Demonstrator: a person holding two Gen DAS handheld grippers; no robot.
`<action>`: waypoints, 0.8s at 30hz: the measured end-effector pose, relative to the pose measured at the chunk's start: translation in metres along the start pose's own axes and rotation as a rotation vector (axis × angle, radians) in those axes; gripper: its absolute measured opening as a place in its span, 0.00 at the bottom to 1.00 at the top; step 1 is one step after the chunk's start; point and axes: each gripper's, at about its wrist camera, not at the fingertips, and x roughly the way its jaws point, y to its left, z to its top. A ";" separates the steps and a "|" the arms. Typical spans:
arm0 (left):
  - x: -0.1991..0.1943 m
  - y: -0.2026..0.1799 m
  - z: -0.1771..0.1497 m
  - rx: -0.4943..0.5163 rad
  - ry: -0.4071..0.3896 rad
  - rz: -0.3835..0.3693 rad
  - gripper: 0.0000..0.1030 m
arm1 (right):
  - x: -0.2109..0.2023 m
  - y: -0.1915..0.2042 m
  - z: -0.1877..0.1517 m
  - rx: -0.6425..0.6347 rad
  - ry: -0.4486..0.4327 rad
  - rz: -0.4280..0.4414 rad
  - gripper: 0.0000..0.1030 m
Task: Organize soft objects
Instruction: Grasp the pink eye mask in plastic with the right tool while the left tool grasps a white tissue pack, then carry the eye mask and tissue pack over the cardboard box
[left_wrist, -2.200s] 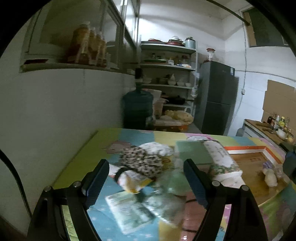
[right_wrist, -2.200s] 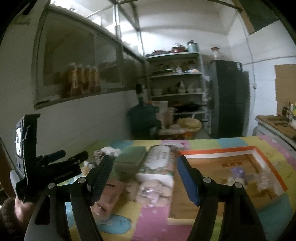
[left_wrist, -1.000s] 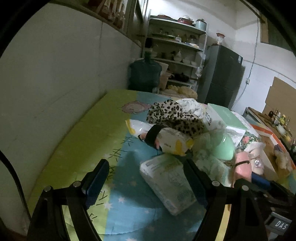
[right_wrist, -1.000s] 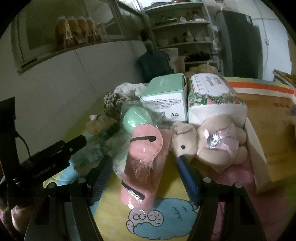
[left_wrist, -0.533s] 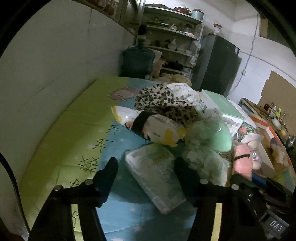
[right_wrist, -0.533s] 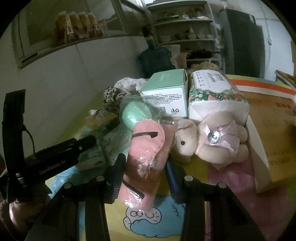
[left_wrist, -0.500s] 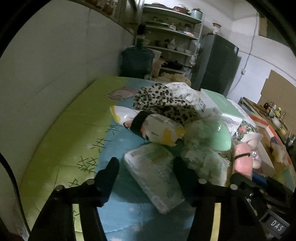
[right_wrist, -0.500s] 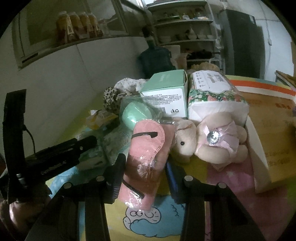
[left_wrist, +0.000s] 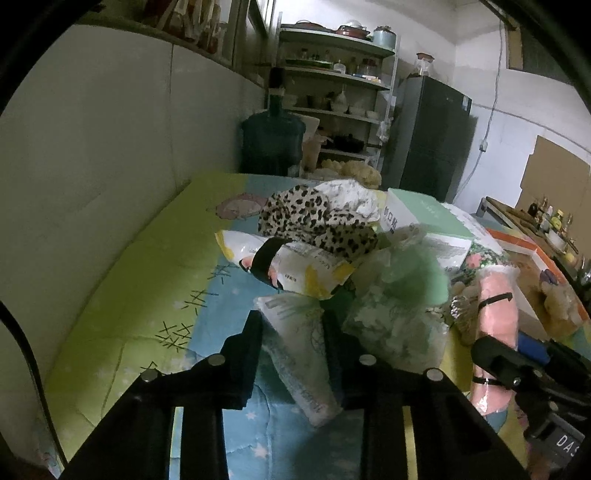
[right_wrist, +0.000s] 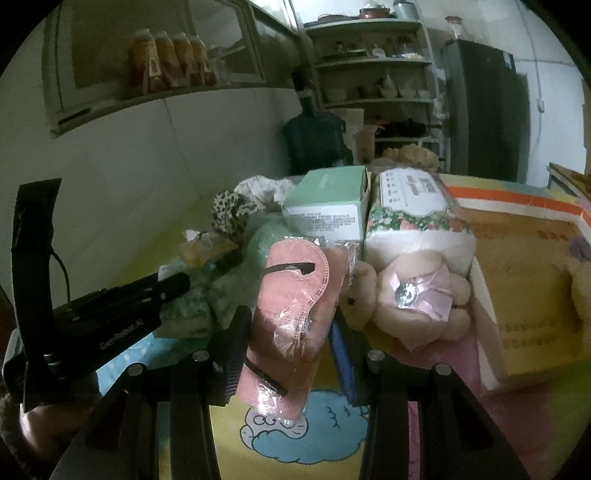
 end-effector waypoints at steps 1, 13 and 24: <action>-0.002 -0.001 0.001 0.005 -0.006 0.002 0.31 | -0.002 0.001 0.000 -0.004 -0.006 -0.002 0.42; -0.046 -0.027 0.018 0.066 -0.118 -0.005 0.30 | -0.038 -0.004 0.009 -0.023 -0.102 -0.001 0.42; -0.064 -0.083 0.047 0.147 -0.203 -0.091 0.30 | -0.081 -0.040 0.018 0.009 -0.200 -0.076 0.42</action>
